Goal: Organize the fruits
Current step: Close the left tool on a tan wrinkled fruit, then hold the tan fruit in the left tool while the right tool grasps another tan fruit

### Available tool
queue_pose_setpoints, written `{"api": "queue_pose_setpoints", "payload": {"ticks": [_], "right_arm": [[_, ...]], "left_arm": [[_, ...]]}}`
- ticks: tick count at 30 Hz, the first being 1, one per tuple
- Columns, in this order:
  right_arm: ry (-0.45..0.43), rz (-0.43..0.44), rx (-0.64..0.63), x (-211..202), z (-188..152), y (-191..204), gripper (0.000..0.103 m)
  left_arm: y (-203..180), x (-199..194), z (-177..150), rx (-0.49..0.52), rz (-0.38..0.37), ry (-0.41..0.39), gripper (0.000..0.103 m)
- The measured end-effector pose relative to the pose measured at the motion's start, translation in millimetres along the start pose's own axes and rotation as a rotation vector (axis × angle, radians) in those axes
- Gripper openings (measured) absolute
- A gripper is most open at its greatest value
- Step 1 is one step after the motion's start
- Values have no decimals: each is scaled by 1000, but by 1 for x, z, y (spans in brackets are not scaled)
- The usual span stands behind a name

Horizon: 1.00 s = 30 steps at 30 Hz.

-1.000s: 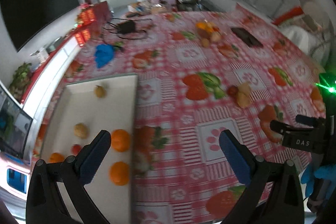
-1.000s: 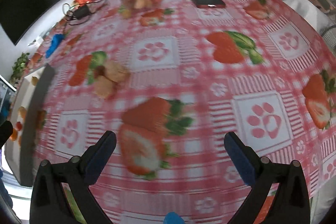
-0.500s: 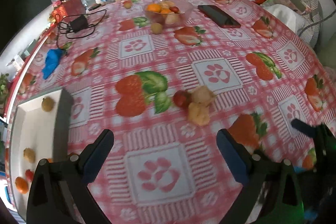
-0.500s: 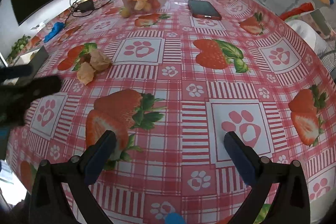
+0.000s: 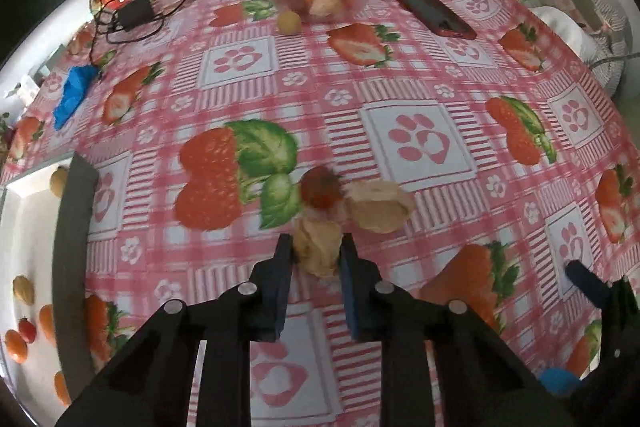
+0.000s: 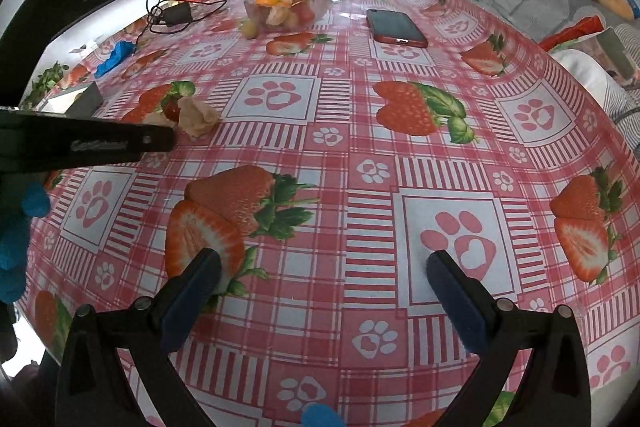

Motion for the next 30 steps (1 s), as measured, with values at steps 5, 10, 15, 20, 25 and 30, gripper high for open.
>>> {"api": "queue_pose_setpoints", "payload": {"ticks": [5,10,15,20,25,30], "right_arm": [[-6,0,0,0,0,0,103],[-7,0,0,0,0,0,103],[-7,-1,-1,0,0,0,103],[-2,-1,-1,0,0,0,103],[11,-1,0,1,0,0,103],[100,5,-3,5,2,0,103]], "left_arm": [[33,-11,-22,-32,18,-21,25],[64,-24,-47,-64,44,-41,25],[77,-30,-58,-69,48,-59,26],[77,-30,-59,-63,56,-64,27],[77,-31,-58,-61,58,-68,28],[76,-30,-57,-61,57,-71,28]]}}
Point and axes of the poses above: each gripper's, at about its wrist camera, not at the fingertips, and x roughly the way its jaws point, y to its left, z to its top, the point moved 7 cm from there along x, roughly the way its jaws point, and after that the axes turned 3 degrees about z, right-handed, at the moved point
